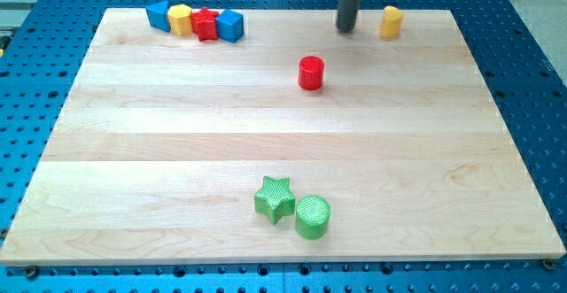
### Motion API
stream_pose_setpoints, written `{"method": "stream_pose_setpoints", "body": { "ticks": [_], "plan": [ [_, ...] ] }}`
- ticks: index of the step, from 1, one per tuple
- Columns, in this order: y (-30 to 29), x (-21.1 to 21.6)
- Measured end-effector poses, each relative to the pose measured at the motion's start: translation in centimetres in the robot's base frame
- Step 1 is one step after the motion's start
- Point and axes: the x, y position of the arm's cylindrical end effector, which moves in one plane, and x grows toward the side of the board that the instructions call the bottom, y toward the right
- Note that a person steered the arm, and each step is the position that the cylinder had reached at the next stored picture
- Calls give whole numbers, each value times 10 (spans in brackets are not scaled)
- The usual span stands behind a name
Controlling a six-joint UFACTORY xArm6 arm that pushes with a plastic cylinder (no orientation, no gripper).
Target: Separate the red circle and yellow heart
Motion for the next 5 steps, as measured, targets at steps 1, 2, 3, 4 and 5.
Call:
{"method": "stream_pose_setpoints", "body": {
  "ticks": [1, 2, 3, 4, 5],
  "plan": [
    [-37, 1],
    [-104, 42],
    [-188, 74],
    [-287, 66],
    [-366, 39]
  ]
}}
